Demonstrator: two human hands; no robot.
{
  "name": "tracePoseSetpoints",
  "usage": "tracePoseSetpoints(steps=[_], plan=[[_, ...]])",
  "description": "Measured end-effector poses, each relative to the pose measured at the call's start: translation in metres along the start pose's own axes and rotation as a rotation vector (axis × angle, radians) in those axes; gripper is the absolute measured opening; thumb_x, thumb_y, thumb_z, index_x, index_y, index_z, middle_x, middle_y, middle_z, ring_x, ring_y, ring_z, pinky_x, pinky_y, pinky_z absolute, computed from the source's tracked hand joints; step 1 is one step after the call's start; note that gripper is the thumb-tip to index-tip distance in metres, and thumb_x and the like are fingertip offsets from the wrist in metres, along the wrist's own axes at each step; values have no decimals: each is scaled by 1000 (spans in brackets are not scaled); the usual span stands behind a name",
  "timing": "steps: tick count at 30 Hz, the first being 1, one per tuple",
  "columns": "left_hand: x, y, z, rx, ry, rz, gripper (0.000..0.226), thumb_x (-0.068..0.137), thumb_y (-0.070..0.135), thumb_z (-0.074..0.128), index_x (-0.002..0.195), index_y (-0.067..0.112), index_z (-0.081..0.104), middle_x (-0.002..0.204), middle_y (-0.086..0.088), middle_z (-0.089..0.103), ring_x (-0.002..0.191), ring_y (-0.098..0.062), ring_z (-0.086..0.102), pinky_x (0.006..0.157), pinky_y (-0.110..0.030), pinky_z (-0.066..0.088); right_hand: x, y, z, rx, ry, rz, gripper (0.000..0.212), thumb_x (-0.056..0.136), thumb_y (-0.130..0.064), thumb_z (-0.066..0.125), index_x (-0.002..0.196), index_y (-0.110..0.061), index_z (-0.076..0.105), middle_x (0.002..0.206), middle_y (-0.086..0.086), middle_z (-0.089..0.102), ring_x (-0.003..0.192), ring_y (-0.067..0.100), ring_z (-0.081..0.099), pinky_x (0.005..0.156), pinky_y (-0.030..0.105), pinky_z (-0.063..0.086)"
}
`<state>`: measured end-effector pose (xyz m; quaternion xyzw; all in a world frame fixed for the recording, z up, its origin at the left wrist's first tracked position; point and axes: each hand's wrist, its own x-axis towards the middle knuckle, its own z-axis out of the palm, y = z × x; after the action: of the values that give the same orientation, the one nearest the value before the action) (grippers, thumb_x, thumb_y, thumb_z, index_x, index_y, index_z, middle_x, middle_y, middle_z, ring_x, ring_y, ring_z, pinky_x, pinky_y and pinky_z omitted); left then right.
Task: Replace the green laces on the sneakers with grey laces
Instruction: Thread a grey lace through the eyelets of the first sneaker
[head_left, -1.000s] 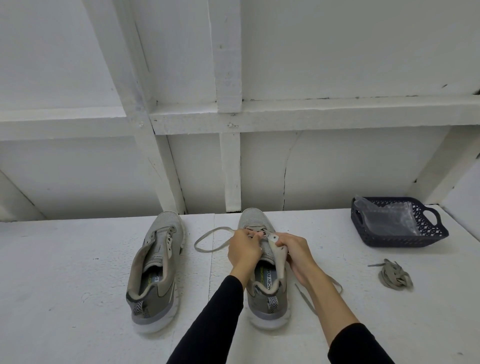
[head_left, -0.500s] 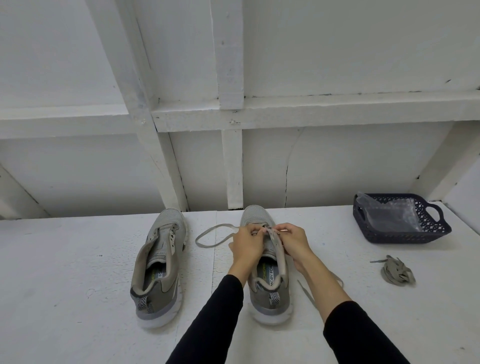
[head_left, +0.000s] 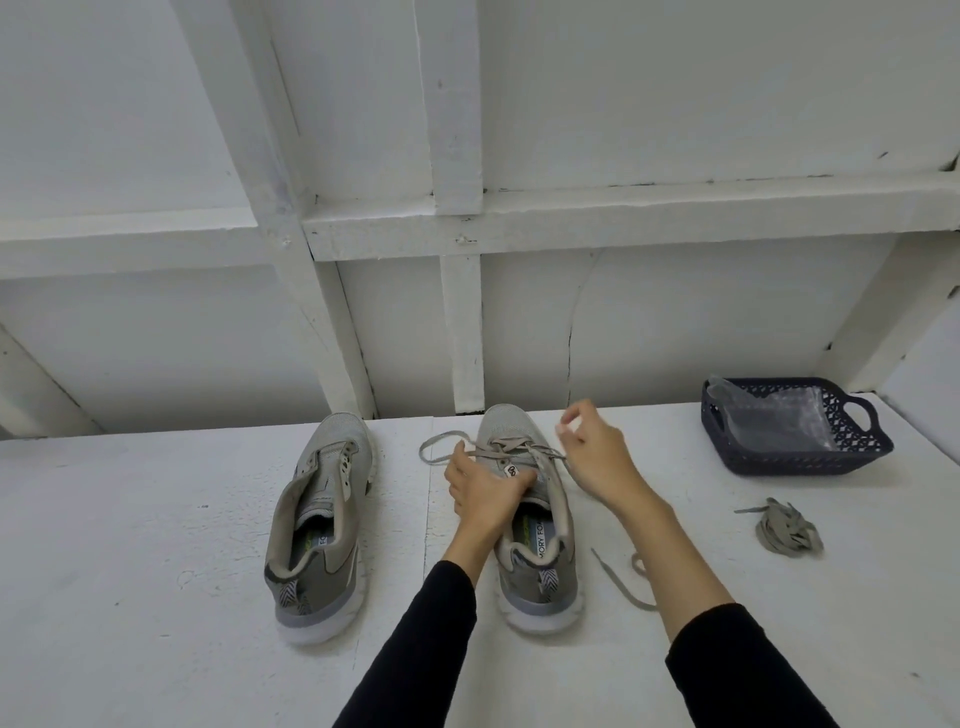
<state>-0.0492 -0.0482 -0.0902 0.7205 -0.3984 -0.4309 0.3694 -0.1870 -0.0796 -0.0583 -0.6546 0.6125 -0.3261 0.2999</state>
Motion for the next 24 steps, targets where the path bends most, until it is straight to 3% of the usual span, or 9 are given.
tracePoseSetpoints(steps=[2,5,8,10,13,15,19,21,24], plan=[[-2,1,0,-45,-14,-27,122,54,43,71,152,9,7,152,-14,16,142,-31,18,116,-44,25,-7,20,7,-174,-95,24,11,99,-25,51,94,-16,55,64,-5,47,66,20,47,55,27,34],[3,-1,3,-61,-8,-27,112,46,45,68,143,4,27,142,-12,33,135,-28,29,111,-42,34,-15,25,8,-64,-116,63,23,98,-20,52,80,-11,61,65,-5,50,72,19,47,57,19,33],[21,-15,9,-74,15,-32,103,39,51,69,129,5,45,130,-10,50,123,-26,45,102,-45,46,-17,-3,-9,324,-92,77,26,101,-16,46,81,-8,61,74,-7,58,76,12,51,64,16,39],[33,-25,13,-76,13,-40,103,39,52,71,129,7,47,129,-10,52,120,-26,49,99,-46,48,-16,-24,-26,673,-82,52,29,104,-19,39,84,-7,56,84,-2,67,82,14,58,75,23,46],[12,-8,5,-68,-4,-26,104,45,47,71,136,8,39,133,-9,45,124,-27,44,104,-46,44,-13,-40,-44,1015,-52,81,31,105,-23,35,77,-12,43,62,3,50,51,15,46,54,24,46],[5,-3,3,-80,-20,-17,105,51,43,69,143,11,30,135,-9,38,129,-28,36,108,-46,38,-10,-35,-42,656,17,112,33,103,-32,40,75,-15,42,60,-1,40,49,14,32,44,21,31],[5,-3,3,-106,-7,14,105,51,39,68,145,20,25,138,-9,37,129,-29,38,108,-48,38,-8,8,-12,-113,-124,183,32,95,-46,52,90,-15,59,83,4,62,68,21,57,60,27,44],[6,-4,4,-103,-9,19,102,52,39,68,143,22,27,134,-9,37,127,-28,38,106,-47,40,-10,21,-1,-214,-196,198,34,95,-39,54,82,-9,62,79,10,64,66,22,55,62,28,43],[7,-5,4,-102,6,22,94,50,39,69,134,21,31,129,-7,40,123,-26,40,104,-46,42,-12,13,-3,106,-222,198,34,98,-30,54,69,-11,57,64,3,47,58,16,41,55,26,34]])
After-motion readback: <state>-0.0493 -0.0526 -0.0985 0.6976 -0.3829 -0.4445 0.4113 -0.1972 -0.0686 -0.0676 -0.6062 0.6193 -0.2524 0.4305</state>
